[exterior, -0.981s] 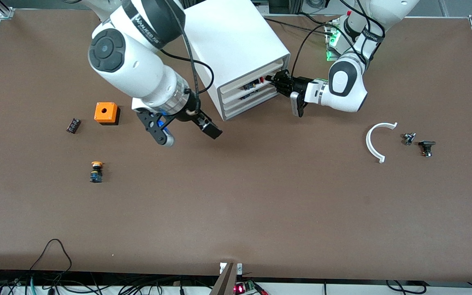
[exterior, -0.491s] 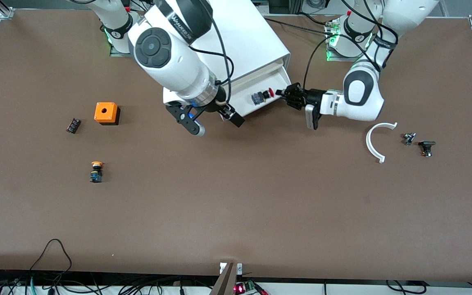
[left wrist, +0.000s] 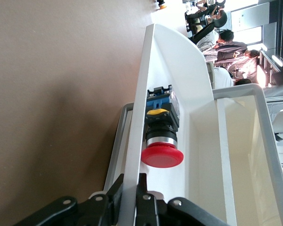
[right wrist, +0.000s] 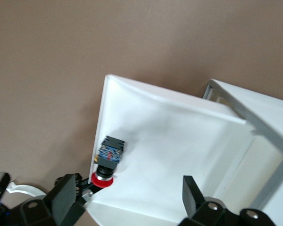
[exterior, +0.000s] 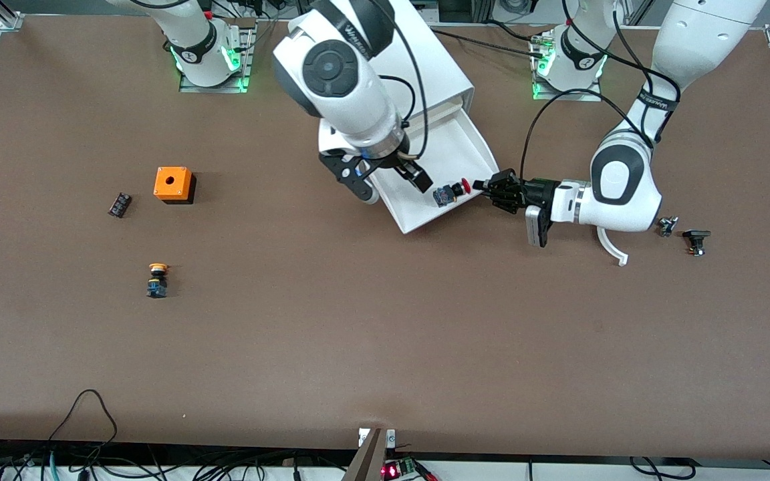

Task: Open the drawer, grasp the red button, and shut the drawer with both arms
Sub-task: 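Grasp the red button with the right gripper while the left gripper releases, then lift the red button out with the right gripper while the left gripper withdraws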

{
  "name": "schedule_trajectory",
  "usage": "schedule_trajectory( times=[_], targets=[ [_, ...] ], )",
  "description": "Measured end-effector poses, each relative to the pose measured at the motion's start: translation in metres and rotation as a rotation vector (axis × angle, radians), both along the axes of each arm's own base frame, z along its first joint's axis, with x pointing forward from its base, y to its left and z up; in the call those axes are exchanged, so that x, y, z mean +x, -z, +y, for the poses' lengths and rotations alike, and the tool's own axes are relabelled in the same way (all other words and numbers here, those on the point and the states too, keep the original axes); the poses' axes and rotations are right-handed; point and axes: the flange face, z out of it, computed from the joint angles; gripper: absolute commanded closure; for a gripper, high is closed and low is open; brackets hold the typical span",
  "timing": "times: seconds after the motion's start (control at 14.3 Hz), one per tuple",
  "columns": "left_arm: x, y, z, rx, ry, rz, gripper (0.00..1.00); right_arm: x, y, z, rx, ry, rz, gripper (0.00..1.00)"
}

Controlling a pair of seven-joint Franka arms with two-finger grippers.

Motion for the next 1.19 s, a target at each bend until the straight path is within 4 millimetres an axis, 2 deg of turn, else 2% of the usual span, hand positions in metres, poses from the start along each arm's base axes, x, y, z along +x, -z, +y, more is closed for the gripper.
schedule_trajectory(
  times=[0.07,0.35,0.56,0.77,1.05,1.19],
  targets=[
    [0.002,0.0,0.001,-0.001,0.0,-0.001,0.0,-0.008,0.01,0.011,-0.01,0.003,-0.002,0.0],
    [0.017,-0.005,0.009,0.046,0.022,-0.057,0.0,-0.035,0.05,0.051,-0.03,-0.012,-0.039,0.0],
    [0.033,-0.024,0.021,0.079,0.092,-0.079,0.0,-0.045,0.07,0.065,-0.054,-0.036,-0.085,0.0],
    [0.059,-0.067,0.041,0.187,0.189,-0.021,0.0,-0.036,0.076,0.068,-0.017,-0.023,-0.141,0.0],
    [0.087,-0.142,0.061,0.434,0.27,0.059,0.0,-0.023,0.103,0.068,0.002,-0.001,-0.164,0.0],
    [0.097,-0.181,0.071,0.544,0.266,0.087,0.0,-0.02,0.108,0.069,0.01,0.005,-0.172,0.0]
  ],
)
